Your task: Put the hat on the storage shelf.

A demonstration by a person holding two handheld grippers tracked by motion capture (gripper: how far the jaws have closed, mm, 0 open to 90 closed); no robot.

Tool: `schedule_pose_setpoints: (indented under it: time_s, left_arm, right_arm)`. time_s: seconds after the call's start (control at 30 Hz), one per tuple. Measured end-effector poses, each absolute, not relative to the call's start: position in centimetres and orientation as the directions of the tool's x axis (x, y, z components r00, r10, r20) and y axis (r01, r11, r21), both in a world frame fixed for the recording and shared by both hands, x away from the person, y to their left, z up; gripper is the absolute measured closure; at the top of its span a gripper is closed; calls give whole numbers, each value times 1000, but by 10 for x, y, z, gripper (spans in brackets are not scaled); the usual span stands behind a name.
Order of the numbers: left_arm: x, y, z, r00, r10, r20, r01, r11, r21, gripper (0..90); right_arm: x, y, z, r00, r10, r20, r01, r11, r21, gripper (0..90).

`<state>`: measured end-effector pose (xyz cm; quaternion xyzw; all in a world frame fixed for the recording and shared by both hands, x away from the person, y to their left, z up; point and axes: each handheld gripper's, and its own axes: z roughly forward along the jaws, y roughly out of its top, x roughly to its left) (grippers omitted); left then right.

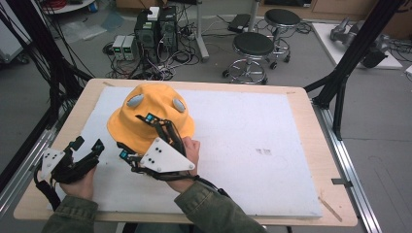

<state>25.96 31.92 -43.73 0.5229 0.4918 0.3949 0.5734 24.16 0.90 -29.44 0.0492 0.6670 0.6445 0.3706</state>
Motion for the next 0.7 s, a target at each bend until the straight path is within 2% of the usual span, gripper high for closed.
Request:
schedule_pose_setpoints:
  time_s: [0.23,0.43,0.7]
  left_arm:
    - [260,319,-437,204,967,-152,61,143,988,283]
    - [260,319,-437,203,967,-152,63,142,988,282]
    - [260,319,-438,200,968,-152,64,142,988,283]
  right_arm:
    - [254,-25,-276,-656,672,-342,-373,105,922,217]
    - [266,-60,-263,-619,740,-264,-339,52,939,216]
    - [274,-101,-258,-539,809,-234,-321,59,945,214]
